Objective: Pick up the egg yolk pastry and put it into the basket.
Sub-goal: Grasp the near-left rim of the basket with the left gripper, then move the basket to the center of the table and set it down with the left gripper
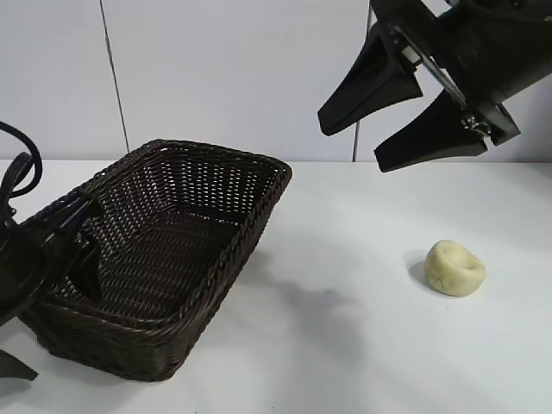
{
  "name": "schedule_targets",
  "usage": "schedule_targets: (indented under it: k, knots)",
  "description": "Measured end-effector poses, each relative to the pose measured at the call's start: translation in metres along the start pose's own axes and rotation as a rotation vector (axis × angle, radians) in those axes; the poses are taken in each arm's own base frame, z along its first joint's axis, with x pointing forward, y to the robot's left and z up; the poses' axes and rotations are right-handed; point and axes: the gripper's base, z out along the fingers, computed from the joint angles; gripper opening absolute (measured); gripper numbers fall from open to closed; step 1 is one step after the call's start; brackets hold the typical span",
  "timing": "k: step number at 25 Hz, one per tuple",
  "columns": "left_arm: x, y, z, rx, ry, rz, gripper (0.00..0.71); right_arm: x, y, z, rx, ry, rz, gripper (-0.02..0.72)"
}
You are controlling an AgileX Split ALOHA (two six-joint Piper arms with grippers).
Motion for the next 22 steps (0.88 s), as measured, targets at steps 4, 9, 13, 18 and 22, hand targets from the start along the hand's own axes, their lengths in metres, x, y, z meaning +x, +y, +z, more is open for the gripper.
schedule_targets:
  k: [4,9,13,18,22]
  knots:
    - [0.0,0.0,0.0,-0.005,-0.002,0.002,0.211,0.0,0.0,0.0,0.001,0.001,-0.001,0.529]
    - [0.0,0.003,-0.001,-0.046,-0.01,-0.003,0.104,0.0,0.0,0.0,0.002,0.001,-0.002,0.529]
    - [-0.002,0.003,-0.007,-0.072,-0.022,-0.005,0.103,0.0,0.0,0.0,0.005,0.004,-0.007,0.529]
    - [-0.007,0.0,-0.014,-0.046,-0.026,0.008,0.103,0.001,-0.001,0.0,0.009,0.008,-0.012,0.529]
    - [-0.017,-0.007,-0.018,-0.035,-0.019,0.096,0.103,0.001,-0.001,0.0,0.009,0.01,-0.013,0.529]
